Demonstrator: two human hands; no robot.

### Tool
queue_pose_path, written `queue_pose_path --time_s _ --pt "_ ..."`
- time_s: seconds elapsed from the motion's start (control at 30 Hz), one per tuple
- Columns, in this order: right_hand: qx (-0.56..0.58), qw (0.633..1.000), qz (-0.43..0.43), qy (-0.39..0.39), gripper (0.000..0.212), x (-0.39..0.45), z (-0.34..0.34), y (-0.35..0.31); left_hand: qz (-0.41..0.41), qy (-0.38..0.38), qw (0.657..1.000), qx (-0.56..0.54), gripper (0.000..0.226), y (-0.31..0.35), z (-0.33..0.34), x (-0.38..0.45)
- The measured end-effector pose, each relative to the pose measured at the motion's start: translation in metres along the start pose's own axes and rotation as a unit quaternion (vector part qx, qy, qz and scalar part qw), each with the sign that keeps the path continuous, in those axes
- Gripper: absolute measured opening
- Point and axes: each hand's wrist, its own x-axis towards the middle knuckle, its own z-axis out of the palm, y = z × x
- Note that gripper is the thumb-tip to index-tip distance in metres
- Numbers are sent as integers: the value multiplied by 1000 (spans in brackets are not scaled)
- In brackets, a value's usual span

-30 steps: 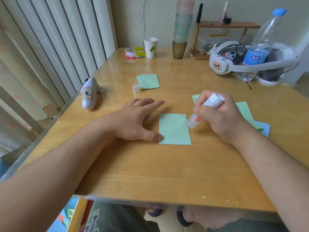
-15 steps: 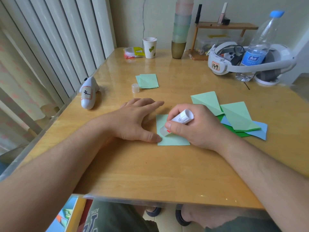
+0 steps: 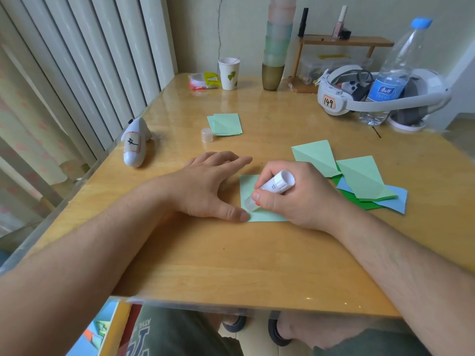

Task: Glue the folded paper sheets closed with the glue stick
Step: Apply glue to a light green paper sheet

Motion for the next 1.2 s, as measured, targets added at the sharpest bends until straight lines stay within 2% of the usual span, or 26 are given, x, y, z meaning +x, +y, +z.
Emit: queue_pose_path --time_s 0.33,0.57,0.73,0.87,1.0,1.13,1.2 --pt "-43 998 43 -18 14 -5 -28 6 10 -1 1000 0 120 -3 2 1" --pt "-26 997 61 29 11 -15 -28 14 32 60 997 -44 83 -5 8 0" --pt "-14 997 62 50 13 -15 -28 17 31 59 995 -70 66 -7 8 -3" --pt "81 990 53 100 15 -14 -32 16 -4 31 999 -42 75 -4 4 -5" --pt "147 983 37 106 5 -7 -37 5 -6 37 999 21 101 -5 4 -8" --pt "165 984 17 73 6 -1 -23 -10 -13 43 999 -30 103 -5 5 -15" --pt "148 987 18 57 14 1 -11 -14 -36 45 997 -58 105 -1 4 -15"
